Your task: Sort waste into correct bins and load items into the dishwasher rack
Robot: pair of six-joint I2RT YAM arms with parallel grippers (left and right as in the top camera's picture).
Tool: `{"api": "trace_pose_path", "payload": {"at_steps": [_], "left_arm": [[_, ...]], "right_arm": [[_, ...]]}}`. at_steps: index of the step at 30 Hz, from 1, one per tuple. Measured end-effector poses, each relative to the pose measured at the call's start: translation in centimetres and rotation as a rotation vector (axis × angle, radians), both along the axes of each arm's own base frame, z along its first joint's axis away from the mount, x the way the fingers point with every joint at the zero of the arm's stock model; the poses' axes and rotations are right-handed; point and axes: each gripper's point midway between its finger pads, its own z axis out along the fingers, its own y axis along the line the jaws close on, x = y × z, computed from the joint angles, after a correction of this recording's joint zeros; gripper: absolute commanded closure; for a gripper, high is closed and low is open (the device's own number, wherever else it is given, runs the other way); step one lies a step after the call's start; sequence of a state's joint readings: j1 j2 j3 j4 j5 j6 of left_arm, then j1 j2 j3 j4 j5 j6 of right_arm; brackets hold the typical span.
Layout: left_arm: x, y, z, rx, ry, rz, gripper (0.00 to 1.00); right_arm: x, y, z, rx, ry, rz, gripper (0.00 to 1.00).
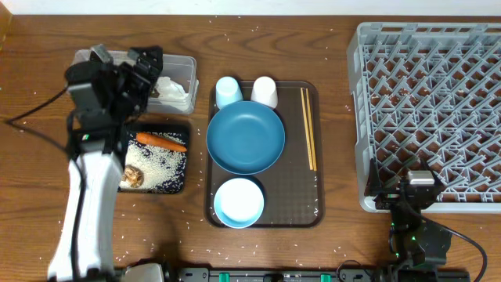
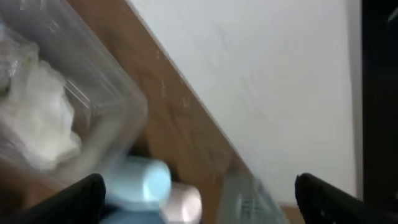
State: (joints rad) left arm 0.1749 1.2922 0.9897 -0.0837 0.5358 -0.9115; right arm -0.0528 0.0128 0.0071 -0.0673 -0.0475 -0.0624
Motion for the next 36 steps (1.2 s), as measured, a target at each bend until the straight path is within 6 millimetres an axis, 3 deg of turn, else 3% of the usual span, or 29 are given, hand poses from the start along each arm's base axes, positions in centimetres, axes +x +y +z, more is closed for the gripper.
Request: {"api": "trace_pose_path", "payload": {"at_steps": [3,6,9,17,27,31,36], "left_arm": [[-4.0,-1.2,0.5,-0.004,0.067,-0.045,0.02],[-8.0,-2.2,-0.3,0.001,0.165,-0.082,0.02],[-12.6,-3.2,-2.3,0.011,0.313,-0.132,0.02],[-20.2,-4.7,-6.3,0.074,0.577,-0.306,0.02],[-22.9,-6.9,-9.2,0.13,0.66,-0.453,0.02],[-22.7,-4.4,-10.2,0.165,0.744,-0.283,0.02],[-22.6,1.1,-11.1,0.16,0.844,0.069,0.02]], "right_arm": [[0.0,0.0,0.0,0.0,-0.001,0.0,0.01],[0.0,0.0,0.0,0.0,0.0,0.0,0.01],[0.0,0.0,0.0,0.0,0.0,0.0,0.01],[0.0,0.0,0.0,0.0,0.0,0.0,0.01],[0.0,0.0,0.0,0.0,0.0,0.0,0.01],[0.0,0.0,0.0,0.0,0.0,0.0,0.01],[0.0,0.0,0.0,0.0,0.0,0.0,0.01]]}}
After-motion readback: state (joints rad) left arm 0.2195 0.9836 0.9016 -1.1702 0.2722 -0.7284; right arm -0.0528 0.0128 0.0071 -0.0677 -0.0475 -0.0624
